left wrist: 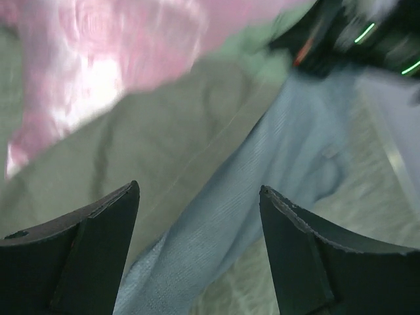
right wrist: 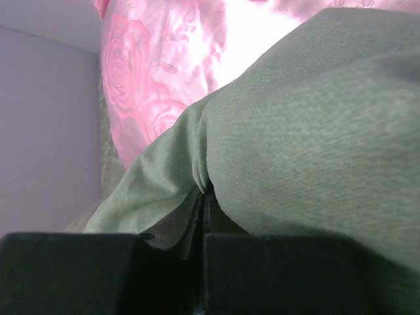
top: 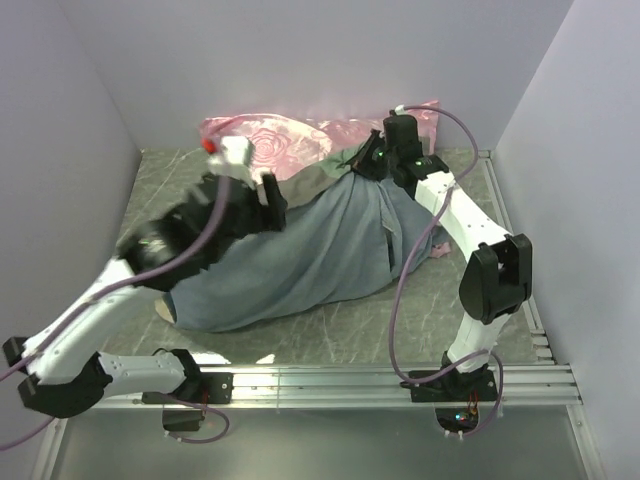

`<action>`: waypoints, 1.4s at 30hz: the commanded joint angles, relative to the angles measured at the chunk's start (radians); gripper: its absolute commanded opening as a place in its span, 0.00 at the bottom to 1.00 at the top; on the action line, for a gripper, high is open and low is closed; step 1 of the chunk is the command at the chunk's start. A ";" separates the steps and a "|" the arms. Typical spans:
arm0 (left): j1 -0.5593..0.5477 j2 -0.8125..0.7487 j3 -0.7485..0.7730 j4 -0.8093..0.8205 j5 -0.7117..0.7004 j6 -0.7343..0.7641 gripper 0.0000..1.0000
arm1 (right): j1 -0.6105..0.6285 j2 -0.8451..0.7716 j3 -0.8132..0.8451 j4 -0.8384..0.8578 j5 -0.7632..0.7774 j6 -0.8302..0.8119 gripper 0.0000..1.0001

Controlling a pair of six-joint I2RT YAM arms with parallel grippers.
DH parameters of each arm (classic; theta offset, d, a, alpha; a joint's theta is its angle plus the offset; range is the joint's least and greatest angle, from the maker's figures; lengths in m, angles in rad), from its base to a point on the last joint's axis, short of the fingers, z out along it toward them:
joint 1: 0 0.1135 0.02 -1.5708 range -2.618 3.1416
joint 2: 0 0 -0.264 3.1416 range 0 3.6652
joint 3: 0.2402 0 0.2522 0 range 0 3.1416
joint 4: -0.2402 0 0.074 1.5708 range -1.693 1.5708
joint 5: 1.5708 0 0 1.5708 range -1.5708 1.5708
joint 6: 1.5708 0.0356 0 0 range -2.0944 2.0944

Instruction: Remove the pillowcase from the pillow

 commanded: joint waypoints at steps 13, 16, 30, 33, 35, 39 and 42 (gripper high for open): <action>-0.009 0.088 -0.299 0.013 -0.217 -0.103 0.45 | -0.021 0.021 0.093 -0.076 -0.051 -0.029 0.16; 0.107 0.127 -0.273 0.076 -0.157 -0.023 0.11 | -0.017 -0.094 0.022 -0.066 -0.027 -0.055 0.37; 0.378 0.407 0.018 0.157 -0.004 0.154 0.04 | 0.015 -0.562 -0.292 -0.096 0.160 -0.222 0.66; 0.413 0.484 0.115 0.139 0.033 0.164 0.05 | 0.066 -0.651 -0.407 -0.069 0.169 -0.236 0.67; 0.431 0.539 0.187 0.117 0.067 0.172 0.07 | 0.115 -0.671 -0.455 -0.076 0.269 -0.251 0.67; 0.436 0.621 0.290 0.076 0.087 0.186 0.09 | 0.172 -0.653 -0.519 -0.058 0.326 -0.268 0.71; 0.436 0.644 0.337 0.047 0.122 0.180 0.11 | 0.172 -0.607 -0.527 -0.055 0.386 -0.280 0.73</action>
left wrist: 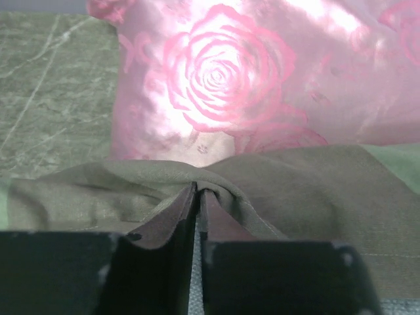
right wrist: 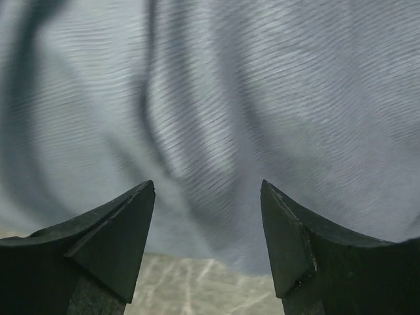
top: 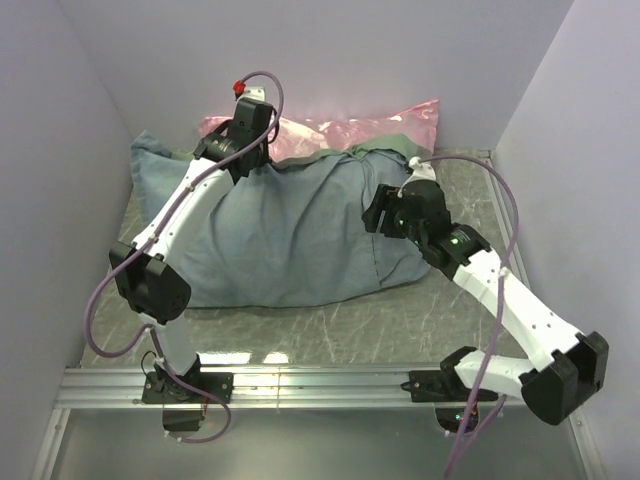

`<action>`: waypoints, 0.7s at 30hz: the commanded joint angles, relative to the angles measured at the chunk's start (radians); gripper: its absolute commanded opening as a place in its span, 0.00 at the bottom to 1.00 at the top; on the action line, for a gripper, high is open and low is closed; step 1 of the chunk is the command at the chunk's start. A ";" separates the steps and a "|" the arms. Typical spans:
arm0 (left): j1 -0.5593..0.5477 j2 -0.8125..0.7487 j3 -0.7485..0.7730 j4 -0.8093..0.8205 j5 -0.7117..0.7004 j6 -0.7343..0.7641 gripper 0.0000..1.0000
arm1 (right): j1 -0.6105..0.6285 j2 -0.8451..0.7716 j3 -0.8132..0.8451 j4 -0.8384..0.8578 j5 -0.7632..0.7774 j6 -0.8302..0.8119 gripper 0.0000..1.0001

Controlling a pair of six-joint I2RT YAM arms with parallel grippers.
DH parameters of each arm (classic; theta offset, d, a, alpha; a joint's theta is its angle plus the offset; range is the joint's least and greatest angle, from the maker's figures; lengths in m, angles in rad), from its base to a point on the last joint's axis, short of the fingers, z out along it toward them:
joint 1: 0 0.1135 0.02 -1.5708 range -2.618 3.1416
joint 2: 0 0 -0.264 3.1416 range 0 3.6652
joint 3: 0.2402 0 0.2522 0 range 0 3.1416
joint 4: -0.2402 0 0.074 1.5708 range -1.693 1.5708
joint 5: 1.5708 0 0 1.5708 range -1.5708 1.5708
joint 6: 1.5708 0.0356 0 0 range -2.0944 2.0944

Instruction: Remove the pillowcase from the pillow

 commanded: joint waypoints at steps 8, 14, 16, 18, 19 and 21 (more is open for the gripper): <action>-0.038 -0.120 0.122 -0.028 0.218 0.010 0.55 | -0.036 0.123 0.076 -0.041 0.223 0.000 0.26; -0.304 -0.214 0.050 -0.020 0.059 0.027 0.69 | -0.068 0.039 0.082 -0.073 0.215 0.034 0.04; -0.413 -0.238 -0.020 0.018 0.013 -0.016 0.70 | -0.068 0.014 0.083 -0.087 0.212 0.045 0.02; -0.513 -0.251 -0.106 0.058 -0.047 -0.048 0.71 | -0.071 -0.001 0.082 -0.102 0.221 0.053 0.01; -0.539 -0.248 -0.131 0.096 -0.075 -0.086 0.73 | -0.074 -0.012 0.085 -0.110 0.227 0.056 0.00; -0.590 -0.217 -0.198 0.145 -0.144 -0.113 0.75 | -0.084 -0.022 0.085 -0.124 0.220 0.062 0.00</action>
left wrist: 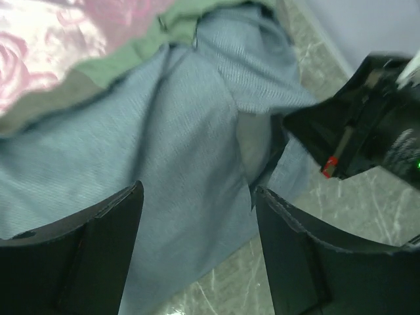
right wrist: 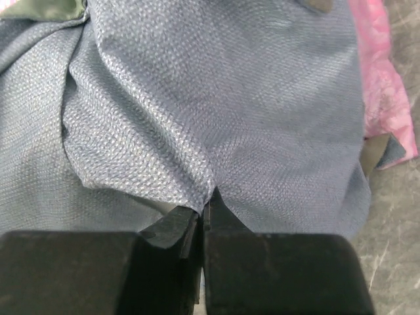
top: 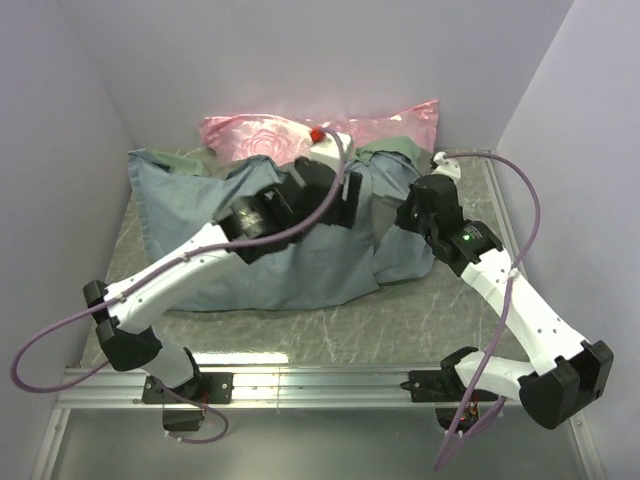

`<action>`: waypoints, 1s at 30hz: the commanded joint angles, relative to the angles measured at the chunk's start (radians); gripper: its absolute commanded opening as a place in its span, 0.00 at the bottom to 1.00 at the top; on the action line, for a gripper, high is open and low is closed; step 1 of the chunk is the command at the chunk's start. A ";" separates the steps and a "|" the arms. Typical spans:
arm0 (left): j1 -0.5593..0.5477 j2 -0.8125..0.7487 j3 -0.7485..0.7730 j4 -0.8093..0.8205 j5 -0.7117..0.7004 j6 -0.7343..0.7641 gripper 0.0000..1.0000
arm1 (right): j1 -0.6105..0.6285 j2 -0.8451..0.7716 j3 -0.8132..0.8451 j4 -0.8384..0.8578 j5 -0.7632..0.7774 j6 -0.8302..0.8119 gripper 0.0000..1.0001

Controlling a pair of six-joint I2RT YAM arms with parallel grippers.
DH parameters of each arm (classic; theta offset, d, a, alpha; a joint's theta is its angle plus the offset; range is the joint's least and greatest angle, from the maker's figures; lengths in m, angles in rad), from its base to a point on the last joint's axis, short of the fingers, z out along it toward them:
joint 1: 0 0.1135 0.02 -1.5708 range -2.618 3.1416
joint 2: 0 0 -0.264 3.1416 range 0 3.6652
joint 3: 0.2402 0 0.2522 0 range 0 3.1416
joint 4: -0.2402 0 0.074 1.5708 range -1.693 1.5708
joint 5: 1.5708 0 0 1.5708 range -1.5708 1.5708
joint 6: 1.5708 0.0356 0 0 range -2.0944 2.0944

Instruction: Remove the pillowcase from the pillow

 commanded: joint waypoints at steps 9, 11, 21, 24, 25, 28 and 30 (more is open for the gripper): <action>-0.058 0.195 -0.150 0.290 -0.212 -0.128 0.78 | -0.030 -0.106 0.029 -0.066 0.030 0.029 0.00; -0.058 0.214 -0.146 0.301 -0.222 -0.131 0.77 | -0.038 -0.098 0.035 -0.070 0.036 0.025 0.00; -0.051 0.113 -0.239 0.154 -0.350 -0.184 0.00 | -0.216 -0.073 0.027 -0.069 -0.071 -0.002 0.00; -0.050 -0.016 -0.293 0.104 -0.357 -0.201 0.00 | -0.279 -0.080 0.036 -0.083 -0.096 -0.005 0.01; -0.048 -0.047 -0.299 0.088 -0.356 -0.200 0.00 | -0.302 -0.087 0.046 -0.086 -0.097 -0.006 0.01; -0.035 -0.181 -0.319 0.007 -0.357 -0.210 0.00 | -0.346 -0.086 0.076 -0.107 -0.097 -0.018 0.04; -0.019 -0.222 -0.327 -0.028 -0.351 -0.216 0.00 | -0.391 -0.080 0.075 -0.103 -0.123 -0.020 0.06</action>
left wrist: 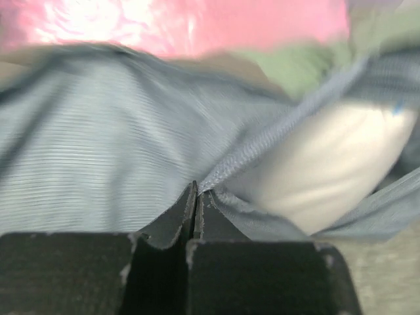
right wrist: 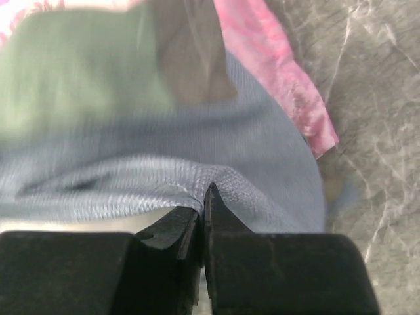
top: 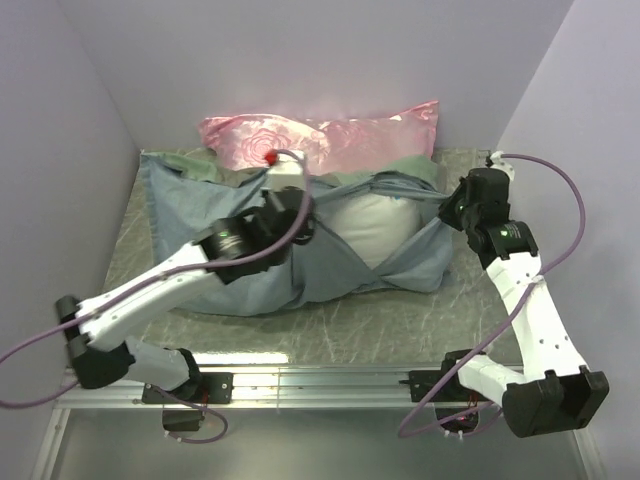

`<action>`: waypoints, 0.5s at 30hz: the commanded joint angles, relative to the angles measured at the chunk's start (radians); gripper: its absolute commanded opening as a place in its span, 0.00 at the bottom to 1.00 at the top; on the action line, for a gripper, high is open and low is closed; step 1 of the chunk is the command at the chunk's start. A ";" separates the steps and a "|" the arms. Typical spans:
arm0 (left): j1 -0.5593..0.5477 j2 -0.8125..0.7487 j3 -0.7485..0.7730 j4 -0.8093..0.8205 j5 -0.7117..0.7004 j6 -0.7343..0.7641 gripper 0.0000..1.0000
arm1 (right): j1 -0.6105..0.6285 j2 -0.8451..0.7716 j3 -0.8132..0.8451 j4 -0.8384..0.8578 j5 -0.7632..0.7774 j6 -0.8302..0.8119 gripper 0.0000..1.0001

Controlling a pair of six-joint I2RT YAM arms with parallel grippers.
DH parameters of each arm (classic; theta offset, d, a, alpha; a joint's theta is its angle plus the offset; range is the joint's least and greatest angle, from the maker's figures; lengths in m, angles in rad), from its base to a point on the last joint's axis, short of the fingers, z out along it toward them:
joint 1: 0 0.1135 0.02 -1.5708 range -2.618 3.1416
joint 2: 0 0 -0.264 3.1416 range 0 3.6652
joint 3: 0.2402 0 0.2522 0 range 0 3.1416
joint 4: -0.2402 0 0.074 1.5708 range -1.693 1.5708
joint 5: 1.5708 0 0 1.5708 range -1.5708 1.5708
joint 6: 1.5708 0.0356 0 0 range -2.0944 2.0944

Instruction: Remove the pillowcase from the pillow

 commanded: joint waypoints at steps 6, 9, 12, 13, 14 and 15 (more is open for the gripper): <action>0.090 -0.232 -0.068 -0.196 -0.038 -0.053 0.00 | -0.164 0.044 -0.024 0.094 -0.098 0.027 0.10; 0.163 -0.265 -0.125 -0.168 0.075 -0.020 0.00 | -0.164 0.121 -0.082 0.168 -0.176 0.064 0.12; 0.209 -0.237 -0.163 -0.130 0.145 0.006 0.00 | -0.162 0.182 -0.177 0.238 -0.253 0.102 0.12; 0.217 -0.213 -0.185 -0.116 0.157 0.014 0.00 | -0.158 0.185 -0.237 0.293 -0.279 0.111 0.12; 0.220 -0.199 -0.192 -0.104 0.175 0.019 0.01 | -0.156 0.185 -0.262 0.317 -0.285 0.118 0.15; 0.220 -0.185 -0.200 -0.070 0.209 0.023 0.01 | -0.153 0.185 -0.282 0.350 -0.290 0.124 0.17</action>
